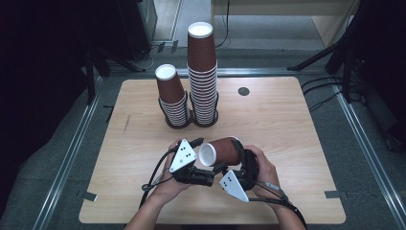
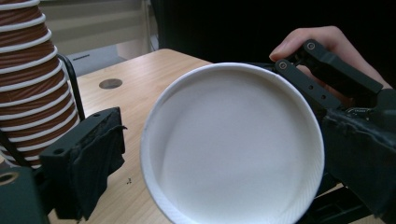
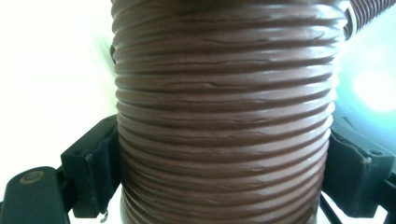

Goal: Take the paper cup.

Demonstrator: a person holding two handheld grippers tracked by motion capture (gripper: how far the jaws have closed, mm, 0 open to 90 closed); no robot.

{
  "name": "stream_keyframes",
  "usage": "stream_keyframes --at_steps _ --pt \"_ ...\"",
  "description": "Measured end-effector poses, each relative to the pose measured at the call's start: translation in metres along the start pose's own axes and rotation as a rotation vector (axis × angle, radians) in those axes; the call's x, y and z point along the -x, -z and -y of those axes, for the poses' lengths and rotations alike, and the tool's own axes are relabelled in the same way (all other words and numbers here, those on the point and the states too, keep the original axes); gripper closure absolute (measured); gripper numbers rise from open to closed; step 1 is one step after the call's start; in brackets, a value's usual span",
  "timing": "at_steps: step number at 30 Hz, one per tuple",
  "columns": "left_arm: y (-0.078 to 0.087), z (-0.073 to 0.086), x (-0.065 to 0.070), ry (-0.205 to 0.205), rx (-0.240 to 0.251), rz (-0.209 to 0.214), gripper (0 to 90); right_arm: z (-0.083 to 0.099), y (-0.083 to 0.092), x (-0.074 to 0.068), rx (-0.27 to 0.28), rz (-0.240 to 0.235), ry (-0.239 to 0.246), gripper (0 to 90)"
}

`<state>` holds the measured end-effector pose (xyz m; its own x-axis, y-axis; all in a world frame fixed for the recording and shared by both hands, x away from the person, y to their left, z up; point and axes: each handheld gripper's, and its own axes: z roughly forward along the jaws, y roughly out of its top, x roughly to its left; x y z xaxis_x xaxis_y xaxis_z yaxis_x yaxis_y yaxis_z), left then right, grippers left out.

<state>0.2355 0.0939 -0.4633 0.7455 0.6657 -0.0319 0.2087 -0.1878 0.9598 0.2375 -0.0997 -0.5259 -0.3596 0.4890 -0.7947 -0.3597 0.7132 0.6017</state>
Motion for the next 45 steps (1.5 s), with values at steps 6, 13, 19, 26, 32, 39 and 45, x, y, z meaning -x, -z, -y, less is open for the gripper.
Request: stream_keyframes --at_steps 6,13,19,26,32,39,45 --pt "-0.0015 0.0009 -0.0015 0.012 -0.021 0.006 6.7 -0.0011 0.0002 -0.002 0.008 -0.009 0.016 12.0" --pt "-0.0012 0.0026 -0.0044 0.027 -0.039 0.045 14.1 -0.0012 0.0011 -0.0034 0.011 -0.014 0.039 12.0" --pt "-0.0017 0.0028 -0.0049 0.039 -0.055 0.043 17.4 -0.0014 0.0009 -0.0038 0.015 -0.017 0.034 12.0" --pt "-0.0009 0.0037 -0.0062 0.039 -0.057 0.058 18.9 -0.001 0.0006 -0.005 0.014 -0.019 0.029 11.9" --pt "-0.0005 0.0027 -0.0067 0.039 -0.065 0.063 19.6 -0.0012 0.0011 -0.0049 0.016 -0.023 0.026 11.8" --pt "-0.0008 0.002 -0.0052 0.031 -0.066 0.064 20.9 -0.0015 0.0003 -0.0048 0.005 -0.018 0.022 9.8" --pt "-0.0006 0.0016 -0.0041 0.021 -0.064 0.06 21.8 -0.0015 -0.0003 -0.0056 0.0 -0.001 0.013 7.7"
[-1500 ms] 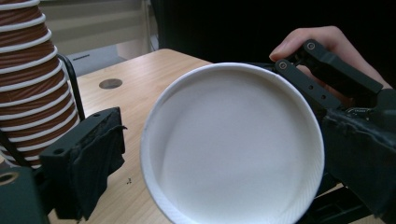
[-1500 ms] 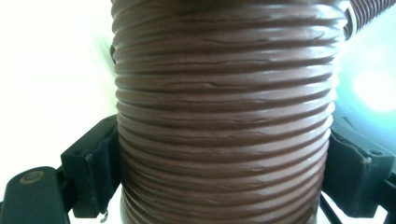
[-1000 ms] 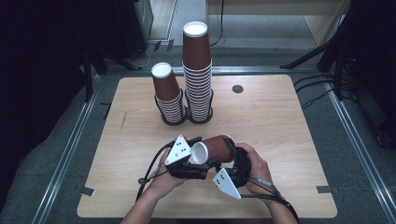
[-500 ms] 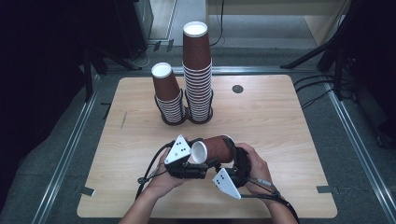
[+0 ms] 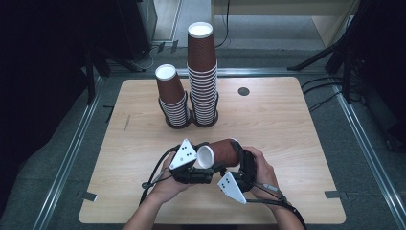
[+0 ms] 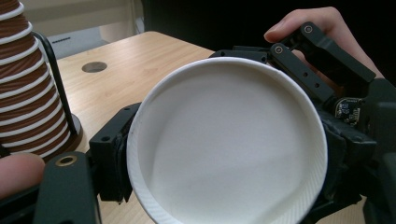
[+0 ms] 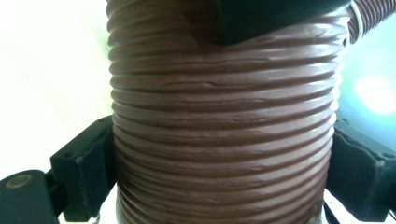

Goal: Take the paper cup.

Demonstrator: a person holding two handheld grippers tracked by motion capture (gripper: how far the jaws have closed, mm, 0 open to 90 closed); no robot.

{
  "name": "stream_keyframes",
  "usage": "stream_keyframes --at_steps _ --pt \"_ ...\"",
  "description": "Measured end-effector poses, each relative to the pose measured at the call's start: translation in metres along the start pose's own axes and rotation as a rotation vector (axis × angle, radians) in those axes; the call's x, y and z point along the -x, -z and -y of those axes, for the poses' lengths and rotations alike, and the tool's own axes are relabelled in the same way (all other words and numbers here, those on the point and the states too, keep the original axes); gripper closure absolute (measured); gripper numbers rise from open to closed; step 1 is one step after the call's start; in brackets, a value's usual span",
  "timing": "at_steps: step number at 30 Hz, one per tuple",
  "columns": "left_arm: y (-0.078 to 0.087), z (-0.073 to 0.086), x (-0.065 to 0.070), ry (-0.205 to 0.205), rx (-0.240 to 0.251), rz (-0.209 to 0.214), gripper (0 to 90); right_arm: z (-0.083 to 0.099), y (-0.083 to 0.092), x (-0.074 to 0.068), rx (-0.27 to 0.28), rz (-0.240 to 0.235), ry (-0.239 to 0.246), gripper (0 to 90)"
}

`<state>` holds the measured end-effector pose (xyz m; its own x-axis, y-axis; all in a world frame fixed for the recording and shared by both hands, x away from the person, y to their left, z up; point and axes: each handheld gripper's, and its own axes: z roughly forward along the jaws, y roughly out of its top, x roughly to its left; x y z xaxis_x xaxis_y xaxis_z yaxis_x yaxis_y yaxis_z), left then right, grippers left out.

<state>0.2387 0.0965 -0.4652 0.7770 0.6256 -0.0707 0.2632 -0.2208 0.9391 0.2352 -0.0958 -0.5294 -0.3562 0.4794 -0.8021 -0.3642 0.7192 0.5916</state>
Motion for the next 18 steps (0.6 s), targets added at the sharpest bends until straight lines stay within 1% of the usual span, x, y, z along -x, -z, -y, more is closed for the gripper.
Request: stream_keyframes --at_steps 4,6,7,9,11,14,18 --pt "0.0016 0.0007 -0.002 -0.006 -0.008 -0.015 22.1 0.0001 0.0002 -0.0001 -0.006 -0.007 -0.015 2.8" --pt "0.0024 0.0007 -0.0027 -0.008 -0.006 -0.021 22.2 0.0006 0.0005 0.0005 -0.008 -0.008 -0.017 1.9" --pt "0.0043 0.0005 -0.0042 -0.006 0.001 -0.027 22.2 0.0011 0.0007 0.0015 -0.023 -0.035 -0.032 0.0" --pt "0.0059 0.0001 -0.0055 -0.008 0.006 -0.025 22.3 0.0014 0.0009 0.0022 -0.019 -0.043 -0.042 0.0" --pt "0.007 0.0002 -0.0062 -0.009 0.006 -0.025 22.3 0.0014 0.0003 0.0036 -0.024 -0.037 -0.046 0.0" --pt "0.0077 0.0007 -0.0076 -0.008 0.004 -0.029 22.3 0.0015 0.0005 0.0053 -0.023 -0.028 -0.068 0.0" --pt "0.0096 0.0005 -0.0095 0.006 0.02 -0.036 22.3 0.0031 0.001 0.0089 -0.026 -0.021 -0.071 0.0"
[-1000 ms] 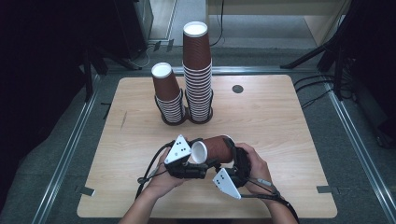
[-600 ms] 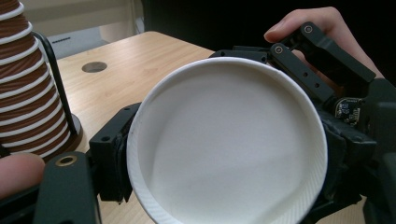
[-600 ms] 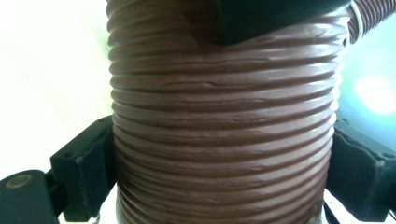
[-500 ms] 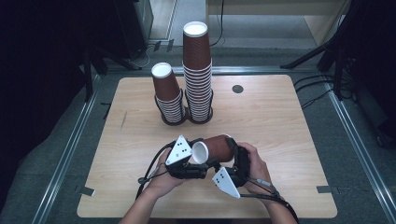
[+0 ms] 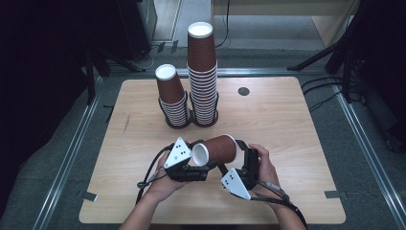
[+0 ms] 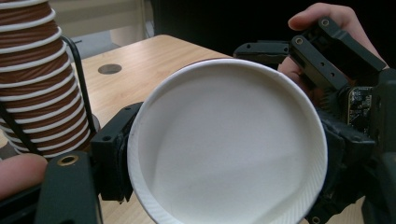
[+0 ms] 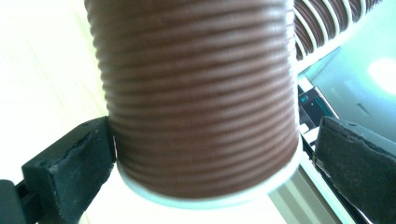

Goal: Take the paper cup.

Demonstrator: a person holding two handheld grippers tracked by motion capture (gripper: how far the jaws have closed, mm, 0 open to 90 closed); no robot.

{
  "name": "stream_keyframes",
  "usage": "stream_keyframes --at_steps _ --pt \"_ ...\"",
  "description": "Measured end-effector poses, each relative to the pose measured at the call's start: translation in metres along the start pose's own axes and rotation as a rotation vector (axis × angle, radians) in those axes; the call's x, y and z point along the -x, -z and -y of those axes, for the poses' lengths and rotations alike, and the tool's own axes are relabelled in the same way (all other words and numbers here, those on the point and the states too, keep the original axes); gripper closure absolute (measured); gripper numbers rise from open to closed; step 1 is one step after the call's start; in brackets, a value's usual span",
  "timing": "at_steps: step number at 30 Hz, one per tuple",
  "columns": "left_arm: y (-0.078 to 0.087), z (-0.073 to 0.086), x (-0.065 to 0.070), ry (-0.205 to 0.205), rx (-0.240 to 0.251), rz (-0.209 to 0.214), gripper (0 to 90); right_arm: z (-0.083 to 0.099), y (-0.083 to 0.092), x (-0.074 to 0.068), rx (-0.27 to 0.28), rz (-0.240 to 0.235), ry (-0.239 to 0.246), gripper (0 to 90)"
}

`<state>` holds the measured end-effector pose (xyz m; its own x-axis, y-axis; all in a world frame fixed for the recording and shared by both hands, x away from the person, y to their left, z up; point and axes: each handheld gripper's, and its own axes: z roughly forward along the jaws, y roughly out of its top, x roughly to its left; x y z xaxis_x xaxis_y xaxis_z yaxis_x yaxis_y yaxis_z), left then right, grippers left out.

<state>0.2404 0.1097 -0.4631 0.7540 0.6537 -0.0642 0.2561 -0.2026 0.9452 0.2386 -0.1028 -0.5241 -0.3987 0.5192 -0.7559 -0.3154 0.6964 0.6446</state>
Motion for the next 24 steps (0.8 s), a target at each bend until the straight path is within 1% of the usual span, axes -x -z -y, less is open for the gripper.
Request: stream_keyframes --at_steps 9,17,18,19,20,21,23,24 --pt "0.006 -0.002 -0.006 0.012 0.025 -0.029 22.4 0.006 0.002 0.007 -0.02 0.017 -0.017 0.0" --pt "0.015 0.002 -0.011 0.022 0.05 -0.055 22.4 0.01 0.003 0.011 -0.055 0.046 -0.065 0.0" --pt "0.017 0.004 -0.012 0.029 0.056 -0.058 22.4 0.01 0.003 0.012 -0.059 0.05 -0.077 0.0" --pt "0.018 0.005 -0.013 0.03 0.06 -0.063 22.4 0.01 0.003 0.013 -0.065 0.054 -0.099 0.0" --pt "0.02 0.006 -0.014 0.03 0.061 -0.07 22.4 0.01 0.003 0.015 -0.068 0.058 -0.109 0.0" --pt "0.02 0.006 -0.014 0.03 0.061 -0.07 22.4 0.01 0.003 0.016 -0.076 0.064 -0.133 0.1" --pt "0.025 0.012 -0.017 0.037 0.072 -0.083 22.4 0.009 0.003 0.017 -0.088 0.073 -0.188 3.1" --pt "0.027 0.014 -0.019 0.04 0.075 -0.088 22.4 0.009 0.003 0.017 -0.097 0.073 -0.206 4.3"
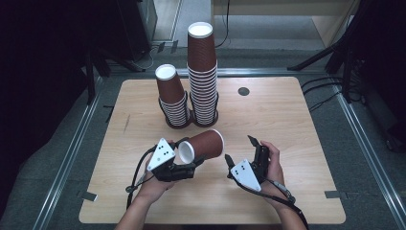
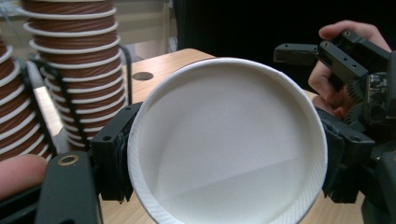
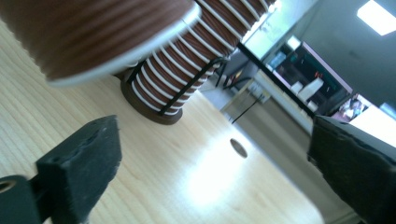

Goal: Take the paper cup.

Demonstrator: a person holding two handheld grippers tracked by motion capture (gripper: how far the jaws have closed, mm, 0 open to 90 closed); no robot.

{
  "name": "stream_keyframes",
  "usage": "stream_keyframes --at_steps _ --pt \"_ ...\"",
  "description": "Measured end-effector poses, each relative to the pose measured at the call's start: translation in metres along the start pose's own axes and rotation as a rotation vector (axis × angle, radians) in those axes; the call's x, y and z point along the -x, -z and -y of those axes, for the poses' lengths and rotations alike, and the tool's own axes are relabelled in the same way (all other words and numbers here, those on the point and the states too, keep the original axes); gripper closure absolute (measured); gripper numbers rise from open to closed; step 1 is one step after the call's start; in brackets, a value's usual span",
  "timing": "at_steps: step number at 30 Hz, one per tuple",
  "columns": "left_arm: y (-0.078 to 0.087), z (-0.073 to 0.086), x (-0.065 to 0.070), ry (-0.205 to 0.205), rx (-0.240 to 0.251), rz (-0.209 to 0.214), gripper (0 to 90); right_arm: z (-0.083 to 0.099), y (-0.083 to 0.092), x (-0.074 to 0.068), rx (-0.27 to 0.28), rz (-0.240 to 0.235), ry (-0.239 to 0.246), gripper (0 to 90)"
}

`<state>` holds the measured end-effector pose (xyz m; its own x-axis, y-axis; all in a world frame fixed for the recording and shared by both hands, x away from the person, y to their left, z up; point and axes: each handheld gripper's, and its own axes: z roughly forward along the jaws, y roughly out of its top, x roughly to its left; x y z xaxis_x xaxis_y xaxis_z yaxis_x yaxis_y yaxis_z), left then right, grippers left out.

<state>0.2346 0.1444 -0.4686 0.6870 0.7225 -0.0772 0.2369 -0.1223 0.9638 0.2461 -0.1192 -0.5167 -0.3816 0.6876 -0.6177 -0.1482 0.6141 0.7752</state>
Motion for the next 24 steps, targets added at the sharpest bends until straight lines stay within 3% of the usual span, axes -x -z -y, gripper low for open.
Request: stream_keyframes --at_steps 2,6,9,12,16,24 --pt "0.001 0.002 -0.002 0.006 0.007 -0.006 22.4 0.0 0.0 -0.001 -0.013 -0.003 -0.012 4.7" --pt "0.008 0.012 -0.008 0.029 0.03 -0.027 22.4 -0.001 -0.002 -0.009 -0.105 -0.05 -0.026 6.5" --pt "0.013 0.019 -0.011 0.042 0.045 -0.035 22.4 -0.001 -0.003 -0.014 -0.169 -0.086 -0.099 6.5" --pt "0.013 0.019 -0.013 0.035 0.04 -0.053 22.5 -0.001 -0.005 -0.016 -0.218 -0.12 -0.204 6.4" --pt "0.015 0.021 -0.016 0.033 0.047 -0.056 22.4 -0.004 -0.004 -0.018 -0.225 -0.104 -0.301 6.4" --pt "0.019 0.022 -0.019 0.046 0.073 -0.058 22.4 -0.009 -0.002 -0.023 -0.254 -0.104 -0.381 5.1"
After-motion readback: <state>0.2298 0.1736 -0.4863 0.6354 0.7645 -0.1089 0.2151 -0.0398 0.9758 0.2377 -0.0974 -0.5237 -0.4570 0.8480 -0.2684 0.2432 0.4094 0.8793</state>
